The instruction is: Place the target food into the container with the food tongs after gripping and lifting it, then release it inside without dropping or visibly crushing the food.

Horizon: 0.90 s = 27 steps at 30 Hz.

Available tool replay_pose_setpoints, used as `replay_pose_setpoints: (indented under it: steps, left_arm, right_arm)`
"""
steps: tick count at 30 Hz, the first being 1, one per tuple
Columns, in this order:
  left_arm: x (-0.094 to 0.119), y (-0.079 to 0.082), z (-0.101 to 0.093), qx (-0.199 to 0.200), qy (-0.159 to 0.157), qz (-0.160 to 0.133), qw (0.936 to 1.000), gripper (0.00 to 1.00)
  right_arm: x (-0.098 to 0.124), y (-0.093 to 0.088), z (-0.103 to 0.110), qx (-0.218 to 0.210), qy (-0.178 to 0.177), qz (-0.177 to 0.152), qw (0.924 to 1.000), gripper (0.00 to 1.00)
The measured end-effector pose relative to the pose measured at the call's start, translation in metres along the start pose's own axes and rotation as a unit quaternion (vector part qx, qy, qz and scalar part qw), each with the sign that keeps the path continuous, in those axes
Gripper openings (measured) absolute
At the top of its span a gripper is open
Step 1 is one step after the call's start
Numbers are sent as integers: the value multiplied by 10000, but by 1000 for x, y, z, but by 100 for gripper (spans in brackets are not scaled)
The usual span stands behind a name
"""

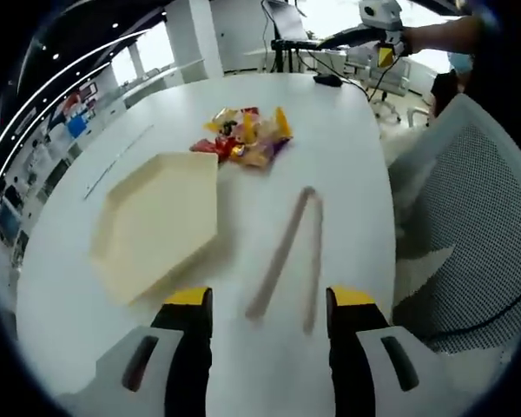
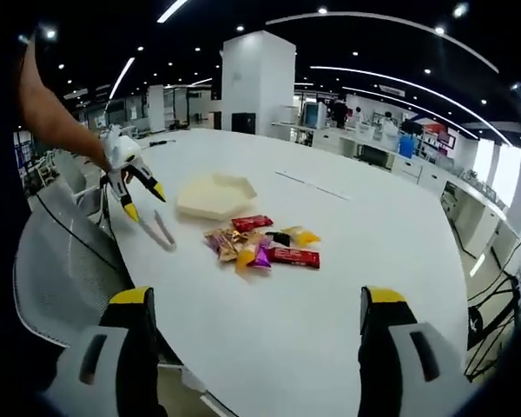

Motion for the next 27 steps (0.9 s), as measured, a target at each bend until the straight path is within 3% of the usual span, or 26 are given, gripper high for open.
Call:
replay_pose_setpoints:
  steps: [3,7,13,14,20,23,27]
  left_arm:
    - [-5,-1,0,-59,-72,86,9999,48]
    - [-10,2,-2,-202,-169,134,9996,45]
    - [-19,-4,-10,-520,-311,442,9972,34]
    - [-21,1,-13,-482,-348,245,9979,29]
    - [-19,2,-11,-659,-59,379,9971,13]
    - [-21,2,-13,-376,-50,390,9985,6]
    - [-17,10,-16,-54,-12,65,10000,4]
  right_arm:
    - [-4,-8,-2,-229,-25,99,9997,95]
    - [-4,-6,1,-250,-35,26,9997,95]
    - [-6,-3,1,-356,-79,-31,9993,100]
    - [-6,-2,1,-425,-81,-61,9990,99]
    - [-7,0,6,-381,-60,-81,9992,99]
    - [-7,0,8,-356,-39,-56,9993,99]
    - [-6,2,8,-284,-29,-59,9996,99]
Point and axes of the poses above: the point that each gripper's makers call its tool centre point, and the gripper's own axes: x roughly backward along the fingers, z roughly to its left, y roughly out of its top, the point moved 4 cm from there along x, roughly backward along the fingers, and after that the axes turned 4 degrees about z, right-handed, at the moved point
